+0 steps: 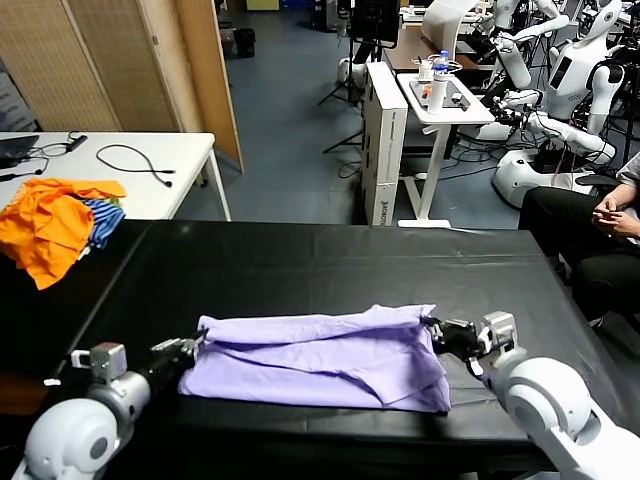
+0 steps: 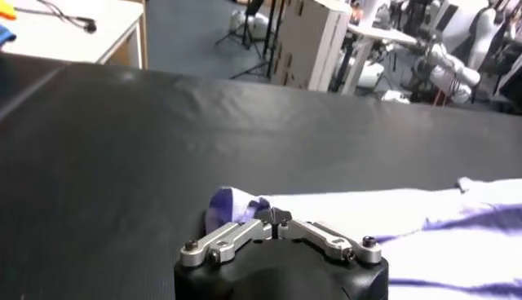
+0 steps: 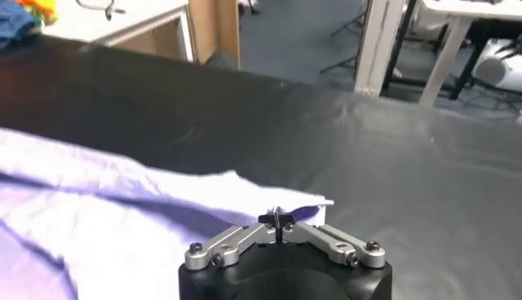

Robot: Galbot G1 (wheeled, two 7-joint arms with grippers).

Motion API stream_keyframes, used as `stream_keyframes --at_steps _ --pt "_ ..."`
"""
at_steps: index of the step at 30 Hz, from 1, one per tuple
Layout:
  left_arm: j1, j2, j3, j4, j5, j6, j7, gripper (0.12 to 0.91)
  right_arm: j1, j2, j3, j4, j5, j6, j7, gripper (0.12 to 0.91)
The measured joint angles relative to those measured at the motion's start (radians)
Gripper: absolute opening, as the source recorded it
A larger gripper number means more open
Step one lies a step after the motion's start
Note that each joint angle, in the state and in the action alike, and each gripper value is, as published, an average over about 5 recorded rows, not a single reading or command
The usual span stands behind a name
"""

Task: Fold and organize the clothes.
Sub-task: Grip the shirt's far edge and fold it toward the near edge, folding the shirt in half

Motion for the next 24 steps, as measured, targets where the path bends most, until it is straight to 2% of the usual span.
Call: stream_keyframes --at_steps 13,24 --pt "0.024 -0.012 -0.01 0.026 0.017 -0.006 0.0 0.146 -0.094 0.006 0.036 0.026 -0.029 0.0 -0.01 0.14" --pt "0.069 -0.038 -0.014 -0.009 0.049 0.022 -0.002 0.146 -0.154 0.009 0.056 0.058 -0.035 0.0 -0.007 0.153"
